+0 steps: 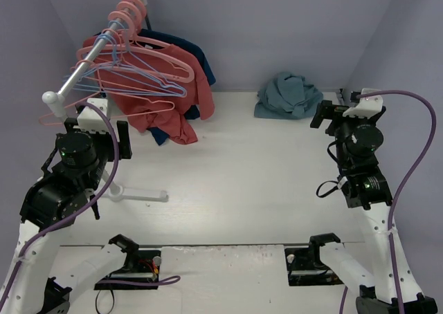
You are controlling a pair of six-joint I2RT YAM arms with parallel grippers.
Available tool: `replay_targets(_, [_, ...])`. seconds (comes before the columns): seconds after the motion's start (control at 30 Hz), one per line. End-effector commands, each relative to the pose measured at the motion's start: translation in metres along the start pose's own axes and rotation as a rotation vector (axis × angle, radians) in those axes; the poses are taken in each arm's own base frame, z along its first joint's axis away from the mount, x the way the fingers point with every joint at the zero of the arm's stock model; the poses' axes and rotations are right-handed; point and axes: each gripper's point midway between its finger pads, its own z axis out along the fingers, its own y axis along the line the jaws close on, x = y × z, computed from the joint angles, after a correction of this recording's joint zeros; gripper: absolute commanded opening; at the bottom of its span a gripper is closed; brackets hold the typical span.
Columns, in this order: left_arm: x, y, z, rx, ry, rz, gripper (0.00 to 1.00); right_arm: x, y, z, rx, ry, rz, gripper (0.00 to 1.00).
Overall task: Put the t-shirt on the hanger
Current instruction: Pick up the T-shirt at the corner of the board.
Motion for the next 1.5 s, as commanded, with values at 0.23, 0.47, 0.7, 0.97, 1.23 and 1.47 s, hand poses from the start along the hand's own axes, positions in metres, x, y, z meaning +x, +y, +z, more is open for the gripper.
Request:
replay_targets(0.23, [-0.001,-0.023,0.020,0.052,0.016,-0.037,0.71,0.047,0.009,0.061,0.085,0.116,0.044,1.00])
replay_targets(0.47, [0.010,-0.038,0.028,0.100,0.062,-0.062,0.71,0.141,-0.006,0.151,0.191,0.328,0.156,1.00])
replay_targets(0.7, [0.024,-0.046,0.040,0.105,0.119,-0.046,0.71,0.208,-0.013,0.241,0.132,0.439,0.155,1.00])
replay_targets(0.97, [0.037,-0.059,0.054,0.124,0.186,-0.038,0.71,0.278,0.003,0.314,0.027,0.496,0.138,1.00])
replay_targets(1.23, [0.031,-0.058,0.058,0.109,0.190,-0.027,0.71,0.261,0.052,0.337,-0.237,0.444,0.139,0.52])
replay_targets(1.47, [0.007,-0.055,0.054,0.112,0.135,-0.035,0.71,0.079,0.099,0.313,-0.336,0.121,-0.077,0.00])
